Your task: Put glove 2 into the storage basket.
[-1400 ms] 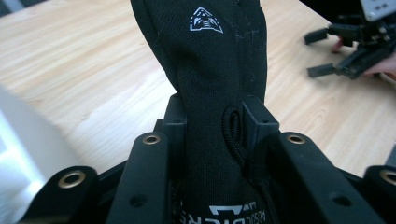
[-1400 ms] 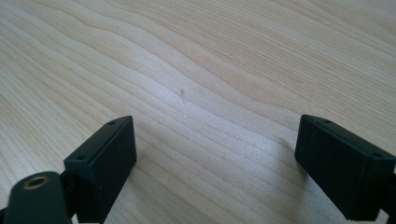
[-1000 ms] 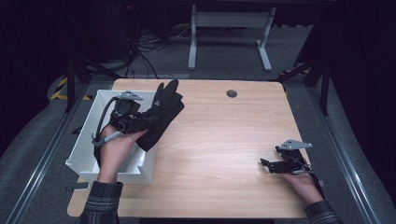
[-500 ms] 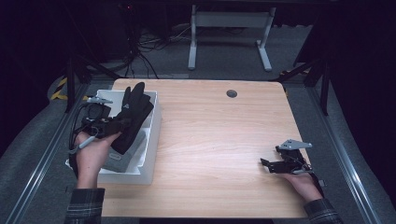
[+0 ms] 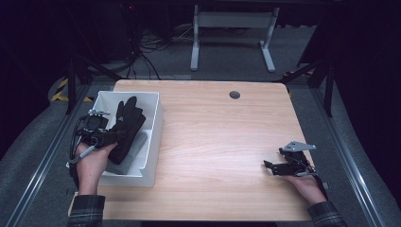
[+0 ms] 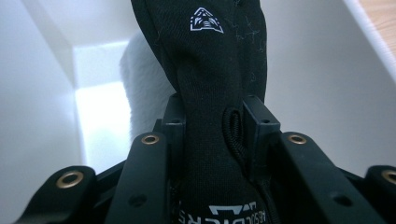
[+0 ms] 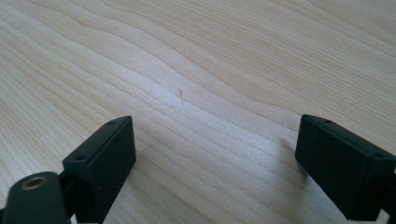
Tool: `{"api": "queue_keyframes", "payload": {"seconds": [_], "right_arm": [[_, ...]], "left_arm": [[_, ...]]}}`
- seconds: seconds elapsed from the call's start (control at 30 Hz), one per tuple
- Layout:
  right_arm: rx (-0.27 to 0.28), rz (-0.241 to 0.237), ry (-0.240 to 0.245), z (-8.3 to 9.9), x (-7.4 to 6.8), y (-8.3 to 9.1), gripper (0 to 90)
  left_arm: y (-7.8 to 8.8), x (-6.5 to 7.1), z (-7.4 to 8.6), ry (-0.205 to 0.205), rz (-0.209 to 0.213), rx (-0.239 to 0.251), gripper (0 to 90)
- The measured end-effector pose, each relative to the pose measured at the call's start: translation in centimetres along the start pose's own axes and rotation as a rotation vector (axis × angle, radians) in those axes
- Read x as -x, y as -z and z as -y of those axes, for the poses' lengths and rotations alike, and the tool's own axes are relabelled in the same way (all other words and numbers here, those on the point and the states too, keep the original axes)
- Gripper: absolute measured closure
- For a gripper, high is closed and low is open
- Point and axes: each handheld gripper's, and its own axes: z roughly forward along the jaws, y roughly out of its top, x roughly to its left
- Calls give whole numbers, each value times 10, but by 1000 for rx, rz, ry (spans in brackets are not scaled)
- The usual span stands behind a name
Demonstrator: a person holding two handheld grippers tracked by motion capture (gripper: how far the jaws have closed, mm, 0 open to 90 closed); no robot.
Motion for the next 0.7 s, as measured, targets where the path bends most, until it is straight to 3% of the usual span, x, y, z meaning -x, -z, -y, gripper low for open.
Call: {"api": "queue_keyframes", "payload": {"seconds": [0.2,0.4,0.5,0.53,0.6,0.7], "right_arm": [[0,0,0,0,0,0,125],[1,3,-1,0,0,0,125],[1,3,-2,0,0,0,124],[1,3,-2,0,0,0,124],[1,3,-2,0,0,0,124],[1,3,-2,0,0,0,125]], "left_arm": [[-24,-8,12,0,-15,-72,666],[-30,-12,16,5,-35,-65,634],[-30,-12,16,1,-57,-61,511],[-29,-13,15,0,-60,-60,511],[-29,-12,15,-2,-77,-55,394],[-27,-13,14,-8,-98,-48,297]]}}
